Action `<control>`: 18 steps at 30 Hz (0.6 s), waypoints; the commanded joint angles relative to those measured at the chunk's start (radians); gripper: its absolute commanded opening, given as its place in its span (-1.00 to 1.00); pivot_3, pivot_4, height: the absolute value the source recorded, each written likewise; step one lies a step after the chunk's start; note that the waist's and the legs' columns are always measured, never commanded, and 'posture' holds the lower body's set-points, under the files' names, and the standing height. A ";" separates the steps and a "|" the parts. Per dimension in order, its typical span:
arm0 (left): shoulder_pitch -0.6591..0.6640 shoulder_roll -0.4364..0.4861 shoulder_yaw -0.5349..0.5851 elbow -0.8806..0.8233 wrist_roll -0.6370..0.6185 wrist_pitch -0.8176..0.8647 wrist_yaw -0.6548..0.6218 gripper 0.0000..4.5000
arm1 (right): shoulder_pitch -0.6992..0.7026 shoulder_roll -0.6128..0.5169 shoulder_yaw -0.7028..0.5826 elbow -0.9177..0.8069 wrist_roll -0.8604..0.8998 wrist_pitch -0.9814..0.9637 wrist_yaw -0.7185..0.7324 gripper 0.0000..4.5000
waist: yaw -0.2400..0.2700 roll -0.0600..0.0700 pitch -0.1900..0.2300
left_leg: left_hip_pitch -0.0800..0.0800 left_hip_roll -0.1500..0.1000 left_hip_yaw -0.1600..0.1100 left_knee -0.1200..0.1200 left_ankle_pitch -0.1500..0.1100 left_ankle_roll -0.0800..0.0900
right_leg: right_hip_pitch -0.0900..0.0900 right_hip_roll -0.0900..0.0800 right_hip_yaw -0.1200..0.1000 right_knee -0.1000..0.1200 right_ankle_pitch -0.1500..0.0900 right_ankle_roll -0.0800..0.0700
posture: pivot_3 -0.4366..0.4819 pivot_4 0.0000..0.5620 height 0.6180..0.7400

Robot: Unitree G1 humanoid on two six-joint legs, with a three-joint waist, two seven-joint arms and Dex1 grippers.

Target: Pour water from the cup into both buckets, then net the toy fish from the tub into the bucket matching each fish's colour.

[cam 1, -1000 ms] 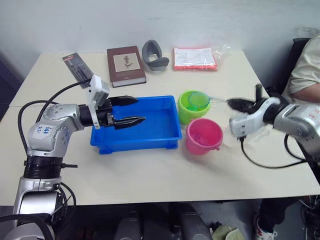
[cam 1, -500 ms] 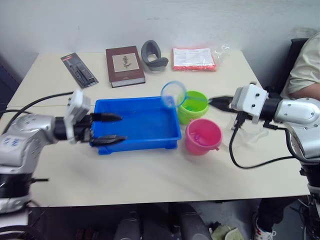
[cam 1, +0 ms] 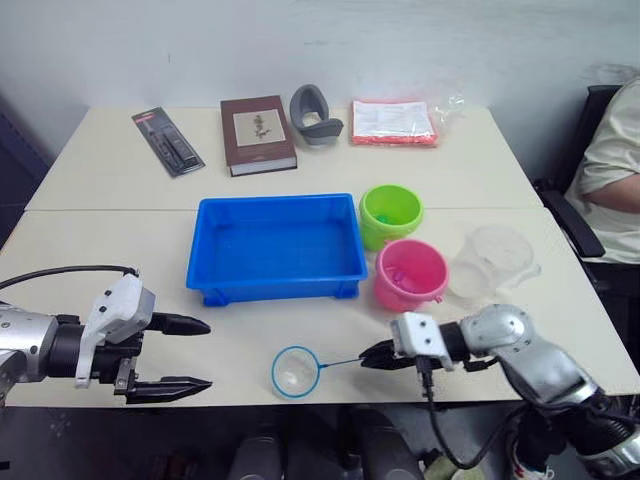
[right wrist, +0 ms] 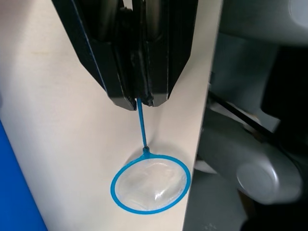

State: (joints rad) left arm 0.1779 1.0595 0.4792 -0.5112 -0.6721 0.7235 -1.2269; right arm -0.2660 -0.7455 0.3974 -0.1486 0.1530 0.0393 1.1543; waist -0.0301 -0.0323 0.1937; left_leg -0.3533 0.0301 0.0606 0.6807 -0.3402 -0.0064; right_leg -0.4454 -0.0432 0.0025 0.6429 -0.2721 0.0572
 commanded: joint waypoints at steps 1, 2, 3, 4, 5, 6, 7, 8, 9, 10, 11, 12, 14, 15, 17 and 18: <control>-0.020 -0.019 0.035 -0.005 -0.046 0.032 0.045 1.00 | -0.003 0.038 -0.031 0.036 -0.038 -0.073 -0.053 -0.31 | -0.001 0.000 0.000 | 0.001 0.000 0.000 0.000 0.000 0.000 | 0.001 0.000 0.000 0.000 0.000 -0.001 | -0.05 -0.47 1.00; -0.030 -0.024 0.037 0.012 -0.060 0.044 0.050 1.00 | -0.002 0.047 -0.061 0.012 -0.012 -0.046 -0.065 -0.12 | -0.001 0.000 0.000 | 0.001 0.001 0.000 0.000 0.000 0.000 | 0.001 0.001 0.000 0.001 0.000 -0.001 | -0.05 -0.47 1.00; -0.039 -0.027 0.037 0.024 -0.072 0.052 0.054 1.00 | -0.001 0.050 -0.086 -0.011 0.009 -0.026 -0.074 0.09 | -0.001 0.000 0.000 | 0.002 0.001 0.000 0.000 0.000 0.000 | 0.001 0.001 0.000 0.001 -0.001 -0.001 | -0.05 -0.47 1.00; -0.044 -0.029 0.037 0.030 -0.079 0.057 0.058 1.00 | 0.002 0.049 -0.102 -0.026 0.020 -0.013 -0.076 0.32 | 0.000 0.000 0.000 | 0.002 0.001 0.000 0.000 -0.001 -0.001 | 0.001 0.001 0.000 0.002 -0.001 -0.001 | -0.05 -0.47 1.00; -0.055 -0.032 0.033 0.045 -0.083 0.057 0.061 1.00 | 0.013 0.023 -0.145 -0.063 0.048 0.016 -0.074 0.52 | 0.001 0.000 0.000 | 0.001 0.001 0.000 0.000 -0.001 -0.001 | 0.001 0.001 0.000 0.002 -0.001 -0.001 | -0.05 -0.47 1.00; -0.066 -0.037 0.030 0.064 -0.082 0.052 0.064 1.00 | 0.031 -0.012 -0.204 -0.110 0.094 0.055 -0.068 0.70 | 0.002 0.001 0.000 | 0.002 0.001 0.000 0.000 -0.001 -0.001 | 0.001 0.001 0.000 0.002 -0.001 -0.001 | -0.05 -0.47 1.00; -0.077 -0.040 0.028 0.081 -0.083 0.048 0.066 1.00 | 0.052 -0.049 -0.272 -0.159 0.149 0.107 -0.061 0.93 | 0.003 0.001 0.000 | 0.001 0.001 0.000 0.000 -0.001 -0.001 | 0.001 0.000 0.000 0.002 -0.001 -0.001 | -0.05 -0.47 1.00; -0.088 -0.044 0.029 0.099 -0.087 0.046 0.067 1.00 | 0.074 -0.090 -0.357 -0.201 0.211 0.167 -0.058 0.97 | 0.006 0.001 0.000 | 0.001 0.001 0.000 0.000 -0.001 -0.001 | 0.001 0.000 0.000 0.002 -0.001 -0.001 | -0.05 -0.47 1.00; -0.100 -0.049 0.032 0.115 -0.091 0.044 0.071 1.00 | 0.099 -0.124 -0.439 -0.227 0.261 0.216 -0.060 0.97 | 0.011 0.001 0.000 | 0.001 0.001 -0.001 0.000 -0.001 -0.001 | 0.001 -0.001 -0.001 0.001 -0.001 -0.001 | -0.05 -0.47 1.00; -0.116 -0.053 0.035 0.135 -0.095 0.043 0.078 1.00 | 0.126 -0.160 -0.536 -0.241 0.310 0.273 -0.064 0.97 | 0.013 0.000 0.000 | 0.000 0.000 -0.002 0.000 -0.002 0.000 | 0.001 -0.001 -0.001 0.000 -0.001 -0.001 | -0.05 -0.47 1.00; -0.132 -0.056 0.037 0.155 -0.096 0.041 0.084 1.00 | 0.154 -0.189 -0.627 -0.242 0.345 0.321 -0.072 0.97 | 0.014 0.000 0.000 | 0.001 0.001 -0.001 0.000 -0.002 0.000 | 0.002 -0.001 -0.001 -0.001 -0.001 -0.001 | -0.05 -0.47 1.00; -0.148 -0.059 0.037 0.176 -0.093 0.036 0.089 1.00 | 0.183 -0.211 -0.721 -0.229 0.371 0.368 -0.080 0.97 | 0.017 0.000 0.000 | 0.001 0.001 -0.001 0.000 -0.002 0.000 | 0.002 -0.001 -0.001 -0.001 -0.001 -0.001 | -0.05 -0.47 1.00; -0.173 -0.065 0.035 0.209 -0.084 0.023 0.094 1.00 | 0.232 -0.235 -0.858 -0.203 0.397 0.435 -0.096 0.97 | 0.024 0.000 0.000 | 0.001 0.001 -0.001 -0.001 -0.002 0.000 | 0.002 -0.001 -0.001 -0.002 -0.001 -0.001 | -0.05 -0.47 1.00; -0.185 -0.067 0.032 0.225 -0.079 0.017 0.096 1.00 | 0.266 -0.241 -0.923 -0.187 0.395 0.451 -0.097 0.97 | 0.026 0.000 0.000 | 0.001 0.001 -0.001 -0.001 -0.002 0.000 | 0.002 -0.001 -0.001 -0.002 -0.001 -0.001 | -0.05 -0.47 1.00; -0.202 -0.071 0.021 0.244 -0.074 0.007 0.101 1.00 | 0.331 -0.249 -1.021 -0.170 0.380 0.466 -0.095 0.97 | 0.026 0.000 -0.001 | 0.001 0.001 -0.001 -0.002 -0.002 0.000 | 0.002 0.000 -0.001 -0.003 -0.001 -0.001 | -0.05 -0.47 1.00; -0.206 -0.073 0.014 0.249 -0.072 0.003 0.100 1.00 | 0.366 -0.242 -1.064 -0.168 0.378 0.479 -0.098 0.97 | 0.025 0.000 -0.001 | 0.001 0.001 0.000 -0.002 -0.002 0.000 | 0.002 0.000 0.000 -0.003 -0.001 -0.001 | -0.05 -0.47 1.00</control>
State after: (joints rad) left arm -0.0173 0.9907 0.4889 -0.2647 -0.7432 0.7461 -1.1269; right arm 0.0687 -0.9825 -0.5730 -0.3050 0.5202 0.4997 1.0574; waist -0.0056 -0.0327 0.1931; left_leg -0.3521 0.0312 0.0608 0.6784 -0.3426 -0.0067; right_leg -0.4436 -0.0432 0.0024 0.6400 -0.2728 0.0561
